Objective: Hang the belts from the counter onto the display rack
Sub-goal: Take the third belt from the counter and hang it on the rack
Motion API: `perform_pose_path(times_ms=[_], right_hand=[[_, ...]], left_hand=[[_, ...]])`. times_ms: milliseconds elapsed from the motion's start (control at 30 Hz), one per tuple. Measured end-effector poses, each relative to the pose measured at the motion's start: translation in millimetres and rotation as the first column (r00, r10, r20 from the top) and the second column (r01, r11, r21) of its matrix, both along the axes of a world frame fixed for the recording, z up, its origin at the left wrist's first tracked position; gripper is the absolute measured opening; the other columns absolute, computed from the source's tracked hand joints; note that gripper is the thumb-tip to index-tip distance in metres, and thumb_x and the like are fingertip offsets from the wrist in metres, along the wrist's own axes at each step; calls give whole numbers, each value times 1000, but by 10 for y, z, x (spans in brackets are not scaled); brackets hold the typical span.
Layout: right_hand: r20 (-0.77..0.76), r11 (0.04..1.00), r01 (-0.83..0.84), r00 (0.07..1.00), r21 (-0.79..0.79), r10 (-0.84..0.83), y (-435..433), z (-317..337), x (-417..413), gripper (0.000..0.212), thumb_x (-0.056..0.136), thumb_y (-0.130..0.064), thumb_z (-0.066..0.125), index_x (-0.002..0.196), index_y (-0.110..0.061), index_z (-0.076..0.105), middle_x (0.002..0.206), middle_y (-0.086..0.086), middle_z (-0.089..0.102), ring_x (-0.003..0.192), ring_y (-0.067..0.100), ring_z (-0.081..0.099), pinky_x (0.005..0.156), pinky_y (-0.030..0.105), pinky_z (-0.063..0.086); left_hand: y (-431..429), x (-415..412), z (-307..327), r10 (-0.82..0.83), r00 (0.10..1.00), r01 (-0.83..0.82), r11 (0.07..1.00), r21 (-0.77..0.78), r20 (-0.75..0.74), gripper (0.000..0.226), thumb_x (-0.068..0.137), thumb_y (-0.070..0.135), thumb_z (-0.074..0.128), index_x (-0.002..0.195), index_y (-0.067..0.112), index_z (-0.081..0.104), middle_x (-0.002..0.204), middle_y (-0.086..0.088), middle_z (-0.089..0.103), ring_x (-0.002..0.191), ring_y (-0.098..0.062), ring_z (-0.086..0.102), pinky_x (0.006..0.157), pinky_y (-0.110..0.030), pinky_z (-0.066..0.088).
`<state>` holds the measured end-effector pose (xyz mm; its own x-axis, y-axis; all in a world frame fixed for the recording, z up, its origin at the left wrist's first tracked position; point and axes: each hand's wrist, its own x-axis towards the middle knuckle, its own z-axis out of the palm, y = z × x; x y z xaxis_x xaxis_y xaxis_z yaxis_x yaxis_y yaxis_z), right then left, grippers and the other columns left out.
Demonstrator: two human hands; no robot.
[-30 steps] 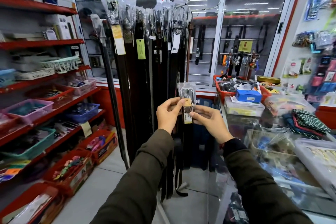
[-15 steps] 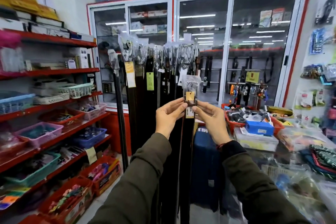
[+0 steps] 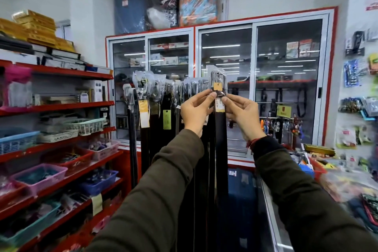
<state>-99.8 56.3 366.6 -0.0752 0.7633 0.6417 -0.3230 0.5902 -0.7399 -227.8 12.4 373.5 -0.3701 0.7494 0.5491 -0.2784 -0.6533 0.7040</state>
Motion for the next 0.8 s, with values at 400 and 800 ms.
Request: perform_pose_path(times_ms=[400, 800], right_hand=[[93, 996, 45, 995, -76, -38, 111, 149, -75, 37, 90, -16, 74, 121, 1, 68, 95, 10, 77, 71, 7, 74, 60, 18, 58], [137, 996, 43, 990, -83, -31, 233, 35, -86, 34, 93, -14, 70, 123, 2, 67, 96, 12, 77, 80, 21, 74, 80, 40, 62]], left_hand=[[93, -58, 134, -15, 999, 19, 996, -87, 42, 33, 88, 2, 74, 120, -5, 69, 109, -23, 73, 89, -24, 72, 73, -24, 64], [285, -95, -15, 10, 1000, -7, 992, -124, 23, 31, 86, 6, 77, 117, -1, 71, 111, -22, 75, 103, -32, 74, 79, -33, 64]])
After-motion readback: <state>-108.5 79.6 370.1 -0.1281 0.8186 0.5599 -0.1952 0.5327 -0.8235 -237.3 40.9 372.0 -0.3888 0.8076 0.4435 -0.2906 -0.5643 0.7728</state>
